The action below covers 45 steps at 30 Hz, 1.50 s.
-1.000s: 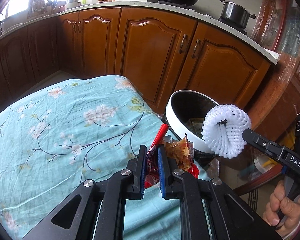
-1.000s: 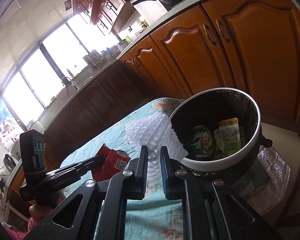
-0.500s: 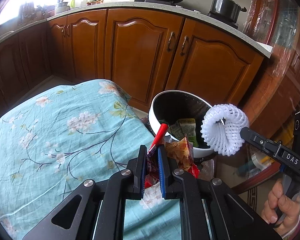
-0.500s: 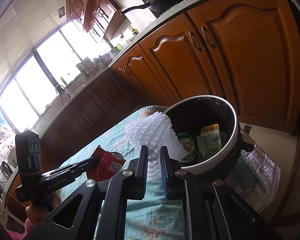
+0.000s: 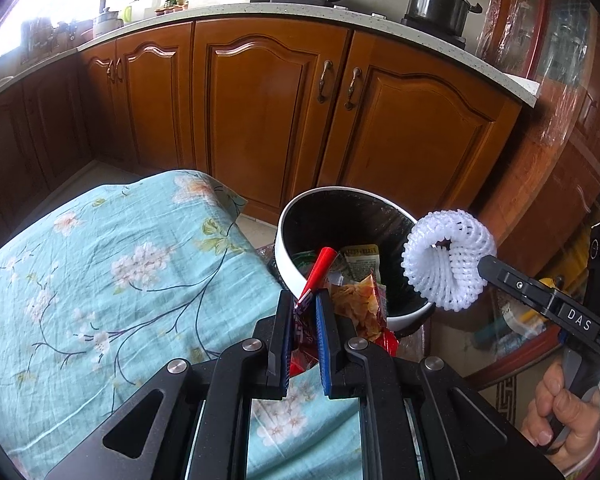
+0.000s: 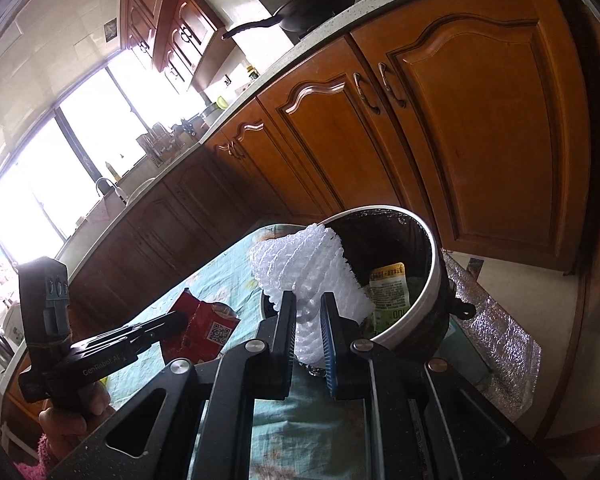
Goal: Collect trash
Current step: 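Carry the chip bag and foam net with both tools over the bin, then open both tools to drop the chip bag and foam net into the bin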
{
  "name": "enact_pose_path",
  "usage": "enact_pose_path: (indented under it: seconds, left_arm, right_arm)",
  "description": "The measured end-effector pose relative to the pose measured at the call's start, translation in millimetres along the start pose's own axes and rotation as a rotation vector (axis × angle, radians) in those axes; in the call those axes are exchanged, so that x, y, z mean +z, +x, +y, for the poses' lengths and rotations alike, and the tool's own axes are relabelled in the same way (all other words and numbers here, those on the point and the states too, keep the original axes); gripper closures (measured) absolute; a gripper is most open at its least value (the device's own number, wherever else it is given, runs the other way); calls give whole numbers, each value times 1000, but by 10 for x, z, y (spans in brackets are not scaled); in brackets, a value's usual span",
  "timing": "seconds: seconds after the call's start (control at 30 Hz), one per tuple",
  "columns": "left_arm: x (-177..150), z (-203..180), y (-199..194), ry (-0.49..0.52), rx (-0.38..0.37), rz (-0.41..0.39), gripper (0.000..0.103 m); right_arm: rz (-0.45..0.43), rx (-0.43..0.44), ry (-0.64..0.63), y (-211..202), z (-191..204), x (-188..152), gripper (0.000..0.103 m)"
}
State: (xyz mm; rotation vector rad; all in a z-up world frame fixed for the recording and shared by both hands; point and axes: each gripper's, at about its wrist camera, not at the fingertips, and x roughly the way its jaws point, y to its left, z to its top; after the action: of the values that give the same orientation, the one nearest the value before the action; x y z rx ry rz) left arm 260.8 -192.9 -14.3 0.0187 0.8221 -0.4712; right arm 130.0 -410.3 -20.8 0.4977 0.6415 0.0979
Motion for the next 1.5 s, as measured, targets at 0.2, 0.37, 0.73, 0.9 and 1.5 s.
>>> enact_pose_path:
  seconds: [0.2, 0.37, 0.73, 0.9, 1.5]
  left_arm:
    - [90, -67, 105, 20, 2, 1, 94]
    - [166, -122, 228, 38, 10, 12, 93]
    - [307, -243, 520, 61, 20, 46, 93]
    - [353, -328, 611, 72, 32, 51, 93]
    - [418, -481, 882, 94, 46, 112, 93]
  right_arm:
    - [0, -15, -3, 45, -21, 70, 91]
    - [-3, -29, -7, 97, -59, 139, 91]
    - [7, -65, -45, 228, -77, 306, 91]
    - [31, -85, -62, 322, -87, 318, 91]
    - [126, -145, -103, 658, -133, 405, 90]
